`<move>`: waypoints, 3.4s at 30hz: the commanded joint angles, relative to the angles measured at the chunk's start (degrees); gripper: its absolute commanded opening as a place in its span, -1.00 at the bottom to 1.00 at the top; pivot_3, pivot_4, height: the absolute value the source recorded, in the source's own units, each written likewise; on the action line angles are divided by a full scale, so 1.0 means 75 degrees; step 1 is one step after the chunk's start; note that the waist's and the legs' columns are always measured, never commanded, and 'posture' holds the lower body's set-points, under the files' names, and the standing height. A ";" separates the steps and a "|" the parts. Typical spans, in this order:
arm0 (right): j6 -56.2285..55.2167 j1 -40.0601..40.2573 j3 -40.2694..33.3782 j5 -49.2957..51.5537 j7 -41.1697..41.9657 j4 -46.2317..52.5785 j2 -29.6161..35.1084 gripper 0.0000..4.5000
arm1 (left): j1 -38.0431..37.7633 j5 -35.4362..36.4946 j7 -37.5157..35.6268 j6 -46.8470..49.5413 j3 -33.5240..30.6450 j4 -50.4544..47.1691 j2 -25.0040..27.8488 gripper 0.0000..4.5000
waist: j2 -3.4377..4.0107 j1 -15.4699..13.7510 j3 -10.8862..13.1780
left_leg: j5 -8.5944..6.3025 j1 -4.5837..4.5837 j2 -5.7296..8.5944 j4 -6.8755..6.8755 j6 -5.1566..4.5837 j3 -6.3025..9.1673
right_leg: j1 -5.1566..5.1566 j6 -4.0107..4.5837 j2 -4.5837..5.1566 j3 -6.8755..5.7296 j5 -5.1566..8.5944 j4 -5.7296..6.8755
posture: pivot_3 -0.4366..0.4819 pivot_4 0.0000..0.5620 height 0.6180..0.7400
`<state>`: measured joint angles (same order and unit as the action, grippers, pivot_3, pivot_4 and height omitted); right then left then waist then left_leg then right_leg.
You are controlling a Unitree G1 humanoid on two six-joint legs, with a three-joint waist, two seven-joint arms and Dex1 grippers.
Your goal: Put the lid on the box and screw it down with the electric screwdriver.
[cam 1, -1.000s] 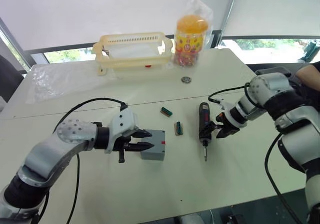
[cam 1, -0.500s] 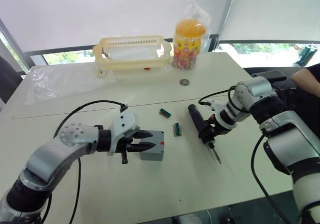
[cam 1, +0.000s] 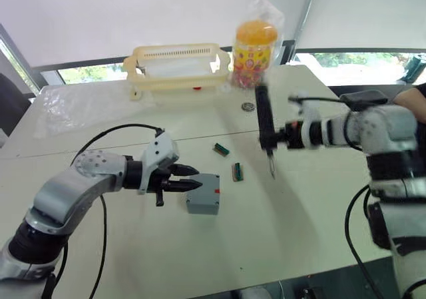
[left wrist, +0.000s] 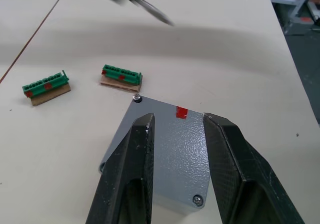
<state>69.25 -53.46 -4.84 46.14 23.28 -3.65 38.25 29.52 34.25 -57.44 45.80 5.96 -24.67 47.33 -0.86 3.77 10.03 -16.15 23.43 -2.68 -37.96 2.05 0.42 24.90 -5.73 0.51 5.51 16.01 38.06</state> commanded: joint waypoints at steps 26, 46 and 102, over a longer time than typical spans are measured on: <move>-0.4629 0.4278 0.0945 -0.1795 -0.0024 0.4787 -0.2765 -0.22 | -0.0341 -0.2483 -0.0319 -0.2307 0.1635 0.1946 -0.1040 -0.33 | 0.0003 -0.0173 -0.0010 | 0.0004 -0.0050 0.0006 -0.0031 0.0006 -0.0005 | -0.0062 0.0008 0.0007 0.0003 -0.0003 0.0009 | -0.05 -0.47 1.00; -0.5017 0.4326 0.0947 -0.2275 0.0073 0.4389 -0.2908 -0.22 | -0.0322 -0.2473 -0.0332 -0.2099 0.1539 0.1907 -0.1117 -0.33 | 0.0002 -0.0175 -0.0012 | 0.0004 -0.0066 0.0006 -0.0030 0.0006 -0.0004 | -0.0077 0.0008 0.0007 0.0003 -0.0003 0.0009 | -0.05 -0.47 1.00; -0.4588 0.4575 0.1028 -0.2159 -0.0268 0.5089 -0.2831 -0.22 | -0.0370 -0.2556 -0.0304 -0.2130 0.1547 0.1949 -0.1300 -0.33 | 0.0001 -0.0172 -0.0014 | 0.0004 -0.0074 0.0006 -0.0028 0.0006 -0.0004 | -0.0083 0.0008 0.0007 0.0004 -0.0003 0.0008 | -0.05 -0.47 1.00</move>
<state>37.16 -18.38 3.59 29.71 20.76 32.06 17.16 27.92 16.84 -59.65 28.26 15.91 -11.03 37.10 -0.85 2.48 9.93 -16.12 22.87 -2.63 -38.17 2.09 0.39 24.28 -5.67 0.56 5.53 15.99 38.12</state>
